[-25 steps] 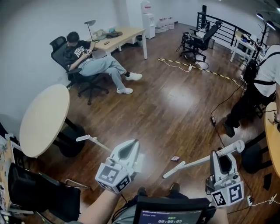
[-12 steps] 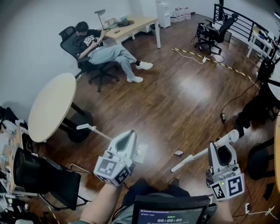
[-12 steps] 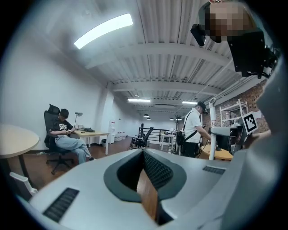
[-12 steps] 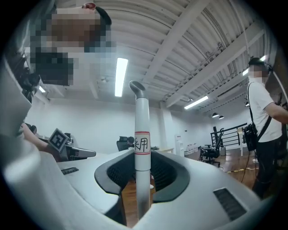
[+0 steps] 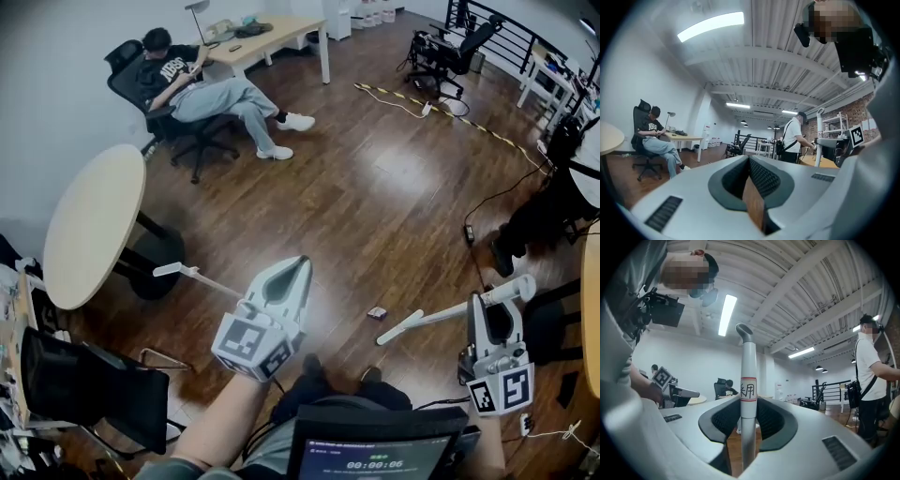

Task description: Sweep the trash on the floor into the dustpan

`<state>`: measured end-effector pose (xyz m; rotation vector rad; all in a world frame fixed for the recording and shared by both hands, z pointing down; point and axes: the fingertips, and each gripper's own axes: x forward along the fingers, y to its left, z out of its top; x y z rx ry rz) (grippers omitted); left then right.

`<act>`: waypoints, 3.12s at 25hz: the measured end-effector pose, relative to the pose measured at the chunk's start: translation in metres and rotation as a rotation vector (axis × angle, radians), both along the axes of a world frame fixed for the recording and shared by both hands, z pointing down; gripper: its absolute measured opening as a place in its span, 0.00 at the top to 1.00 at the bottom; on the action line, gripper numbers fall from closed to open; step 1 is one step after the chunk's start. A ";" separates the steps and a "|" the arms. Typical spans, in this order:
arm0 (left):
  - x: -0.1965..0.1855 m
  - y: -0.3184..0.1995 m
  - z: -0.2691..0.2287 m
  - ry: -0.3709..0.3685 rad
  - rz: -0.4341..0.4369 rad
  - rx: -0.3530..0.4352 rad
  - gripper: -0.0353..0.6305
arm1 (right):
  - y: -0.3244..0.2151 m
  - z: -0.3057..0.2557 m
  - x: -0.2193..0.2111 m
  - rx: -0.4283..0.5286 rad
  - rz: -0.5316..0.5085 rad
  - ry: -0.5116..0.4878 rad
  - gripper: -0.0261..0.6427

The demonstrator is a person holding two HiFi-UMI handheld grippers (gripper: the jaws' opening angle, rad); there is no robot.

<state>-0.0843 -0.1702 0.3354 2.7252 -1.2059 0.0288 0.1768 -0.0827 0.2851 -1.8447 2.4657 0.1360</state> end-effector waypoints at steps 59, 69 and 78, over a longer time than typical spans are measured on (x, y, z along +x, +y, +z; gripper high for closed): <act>0.227 -0.013 0.241 -0.121 -0.161 -0.276 0.94 | -0.092 0.240 0.159 -0.234 -0.282 0.036 0.79; 0.252 -0.031 0.264 -0.117 -0.152 -0.308 0.94 | -0.107 0.279 0.185 -0.299 -0.282 0.074 0.79; 0.253 -0.028 0.267 -0.129 -0.159 -0.331 0.94 | -0.102 0.327 0.216 -0.398 -0.311 0.166 0.79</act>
